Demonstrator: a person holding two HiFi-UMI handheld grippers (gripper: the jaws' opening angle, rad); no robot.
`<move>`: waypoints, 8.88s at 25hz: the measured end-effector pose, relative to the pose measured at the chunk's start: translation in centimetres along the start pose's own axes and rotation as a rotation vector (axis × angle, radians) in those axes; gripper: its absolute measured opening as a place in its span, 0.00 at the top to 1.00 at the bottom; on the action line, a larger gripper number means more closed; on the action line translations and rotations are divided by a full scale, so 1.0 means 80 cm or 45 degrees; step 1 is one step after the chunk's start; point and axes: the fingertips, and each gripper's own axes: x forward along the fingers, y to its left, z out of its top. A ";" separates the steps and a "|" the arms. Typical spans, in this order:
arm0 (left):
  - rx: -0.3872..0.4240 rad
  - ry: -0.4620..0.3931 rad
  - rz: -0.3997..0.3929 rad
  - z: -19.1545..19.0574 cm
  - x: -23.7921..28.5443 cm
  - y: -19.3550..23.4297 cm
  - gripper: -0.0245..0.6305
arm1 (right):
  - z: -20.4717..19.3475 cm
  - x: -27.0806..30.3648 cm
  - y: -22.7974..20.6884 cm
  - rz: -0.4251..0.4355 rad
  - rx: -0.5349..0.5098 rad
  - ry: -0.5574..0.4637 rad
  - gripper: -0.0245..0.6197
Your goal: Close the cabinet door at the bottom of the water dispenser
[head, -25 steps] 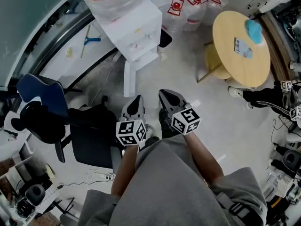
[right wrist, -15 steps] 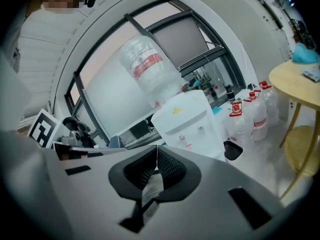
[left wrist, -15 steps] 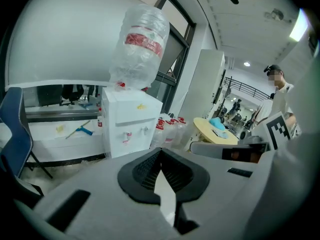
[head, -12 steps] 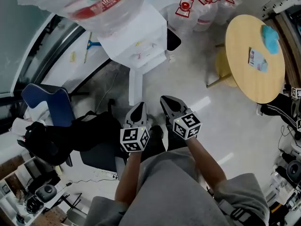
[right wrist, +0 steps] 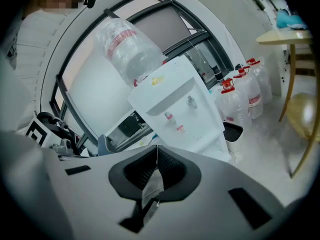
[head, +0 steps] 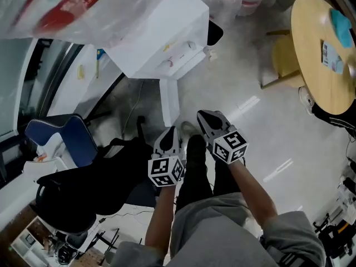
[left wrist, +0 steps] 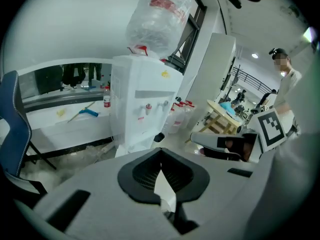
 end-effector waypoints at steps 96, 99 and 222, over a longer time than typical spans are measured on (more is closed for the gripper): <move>-0.110 0.488 -0.138 -0.207 0.420 0.048 0.95 | -0.211 0.131 -0.355 -0.412 -0.333 0.454 0.75; -0.137 0.462 -0.129 -0.196 0.433 0.043 0.95 | -0.192 0.139 -0.369 -0.400 -0.428 0.460 0.76; 0.383 -0.497 -0.358 0.305 -0.017 -0.204 0.95 | 0.314 -0.140 0.036 -0.309 -0.541 -0.460 0.95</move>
